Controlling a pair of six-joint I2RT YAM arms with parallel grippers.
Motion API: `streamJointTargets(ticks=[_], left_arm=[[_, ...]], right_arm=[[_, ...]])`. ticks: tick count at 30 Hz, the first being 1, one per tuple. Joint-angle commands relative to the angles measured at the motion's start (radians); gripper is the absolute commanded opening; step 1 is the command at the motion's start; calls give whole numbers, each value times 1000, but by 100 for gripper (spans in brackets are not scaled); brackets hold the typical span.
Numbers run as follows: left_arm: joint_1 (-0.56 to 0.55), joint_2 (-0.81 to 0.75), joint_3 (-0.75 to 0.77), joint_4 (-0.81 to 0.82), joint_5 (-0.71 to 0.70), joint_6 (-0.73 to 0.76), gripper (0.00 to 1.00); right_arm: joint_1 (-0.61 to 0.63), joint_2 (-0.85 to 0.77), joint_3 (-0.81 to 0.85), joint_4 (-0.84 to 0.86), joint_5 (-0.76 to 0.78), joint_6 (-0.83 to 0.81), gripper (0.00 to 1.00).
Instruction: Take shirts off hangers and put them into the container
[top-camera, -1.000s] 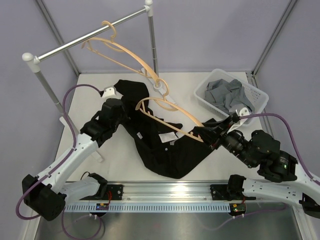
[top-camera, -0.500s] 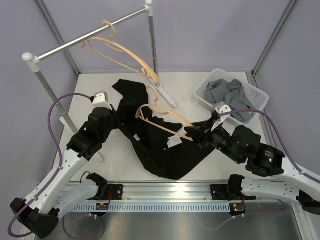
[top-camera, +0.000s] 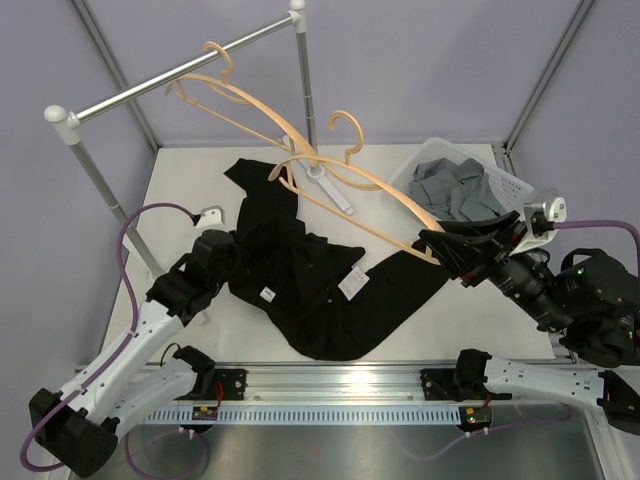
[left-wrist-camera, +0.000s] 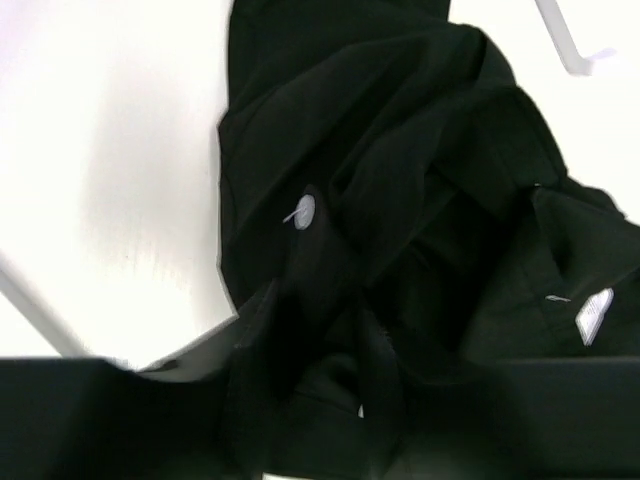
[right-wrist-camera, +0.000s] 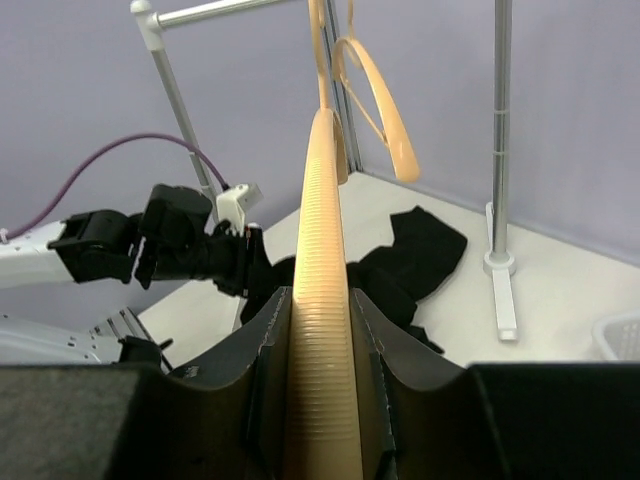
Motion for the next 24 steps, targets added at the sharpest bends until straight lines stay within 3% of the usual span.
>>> streamJointTargets(ticks=[1, 6, 8, 17, 24], left_arm=[[-1, -29, 4, 26, 53, -6, 49], [-1, -94, 45, 9, 57, 33, 91], [-1, -111, 60, -10, 54, 66, 97], [0, -236, 81, -28, -10, 258, 99], [0, -261, -7, -17, -70, 283, 99]], right_arm=[[1, 80, 65, 51, -28, -70, 0], [0, 246, 158, 116, -45, -142, 0], [1, 298, 216, 143, -54, -160, 0], [-55, 636, 477, 217, -136, -228, 0], [-115, 832, 606, 331, -232, -236, 0]])
